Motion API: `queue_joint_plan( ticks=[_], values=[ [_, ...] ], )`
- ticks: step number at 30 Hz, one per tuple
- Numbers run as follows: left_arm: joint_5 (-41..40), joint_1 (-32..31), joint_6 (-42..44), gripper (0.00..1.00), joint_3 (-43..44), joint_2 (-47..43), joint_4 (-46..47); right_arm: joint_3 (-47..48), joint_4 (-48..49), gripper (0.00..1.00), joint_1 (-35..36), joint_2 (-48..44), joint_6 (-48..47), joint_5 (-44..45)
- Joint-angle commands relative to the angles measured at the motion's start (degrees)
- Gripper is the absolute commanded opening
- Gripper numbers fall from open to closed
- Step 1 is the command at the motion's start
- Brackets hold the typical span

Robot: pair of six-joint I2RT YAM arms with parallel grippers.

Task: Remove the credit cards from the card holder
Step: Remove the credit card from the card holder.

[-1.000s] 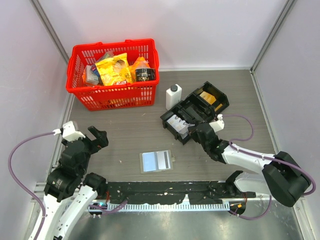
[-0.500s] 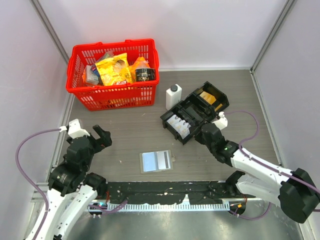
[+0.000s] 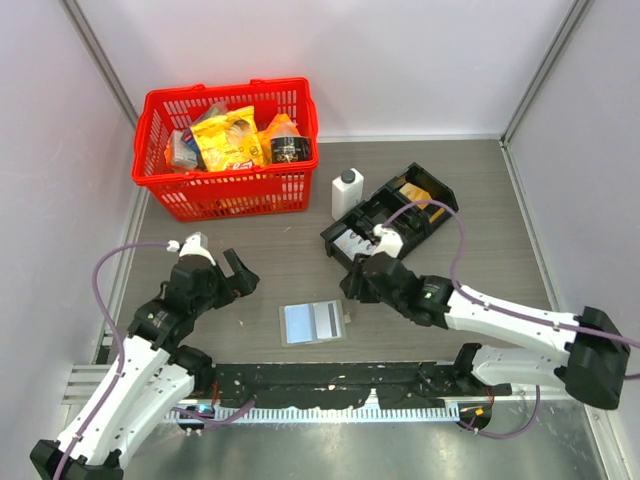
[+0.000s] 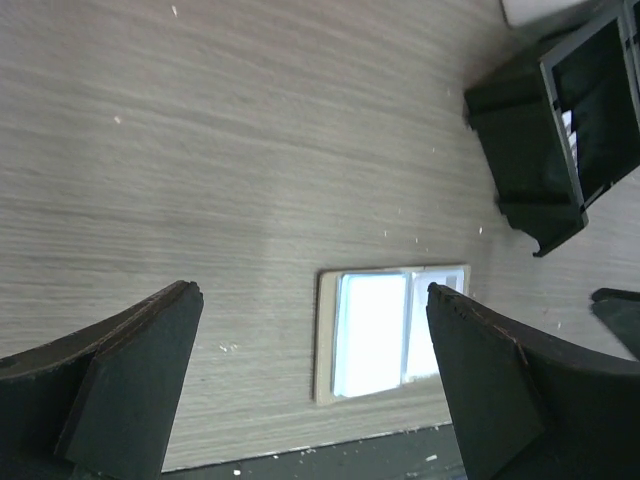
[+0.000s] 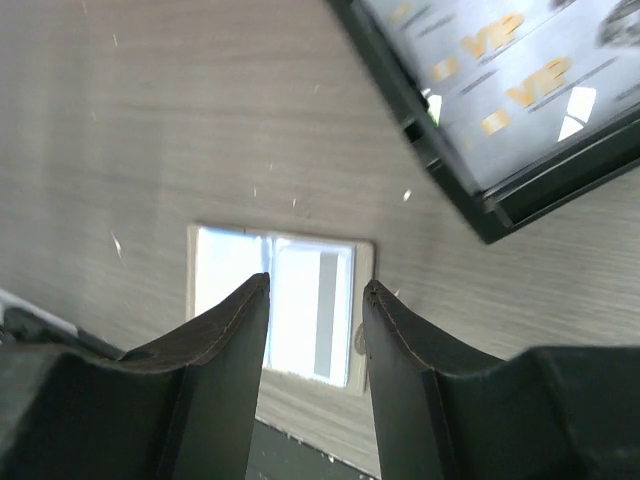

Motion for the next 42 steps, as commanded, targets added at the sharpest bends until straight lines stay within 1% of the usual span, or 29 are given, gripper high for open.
queue_joint_plan(
  ticks=[1, 6, 10, 16, 18, 22, 27, 32, 38, 42],
  values=[
    [5.5, -1.5, -5.0, 1.00, -2.5, 0.5, 3.7, 4.4, -2.4, 0.48, 5.8, 6.8, -2.5, -1.4],
    [4.6, -4.6, -8.2, 1.00, -5.2, -0.1, 4.6, 8.5, -2.4, 0.48, 10.0, 15.0, -2.6, -4.9],
    [2.1, -10.2, -11.5, 1.00, -7.3, 0.7, 6.3, 9.3, -2.3, 0.48, 10.6, 20.0, -1.4, -6.3],
    [-3.6, -19.8, -15.6, 1.00, -7.6, 7.4, 9.3, 10.1, -4.5, 0.47, 10.6, 25.7, -0.5, -6.4],
    [-5.0, -21.7, -16.7, 0.96, -7.5, 9.5, 9.8, 10.4, -5.3, 0.47, 10.6, 27.0, -0.2, -6.2],
    [-5.9, -24.2, -18.1, 0.83, -7.5, 12.7, 11.0, 10.4, -5.5, 0.47, 10.5, 28.5, -0.4, -6.2],
    [-6.7, -26.6, -19.3, 0.75, -7.8, 15.8, 11.6, 10.5, -4.7, 0.47, 9.9, 29.3, -1.2, -5.6],
    [-6.8, -28.1, -20.3, 0.64, -8.4, 18.2, 13.5, 11.3, -3.0, 0.46, 7.5, 30.0, -6.2, -4.9],
    [-7.1, -29.2, -20.3, 0.59, -7.3, 20.1, 14.1, 13.4, -1.6, 0.44, 4.6, 31.9, -12.3, -4.9],
    [-7.2, -30.1, -20.8, 0.58, -6.2, 20.6, 14.1, 14.0, -2.1, 0.44, 4.7, 30.7, -12.8, -6.0]
  ],
)
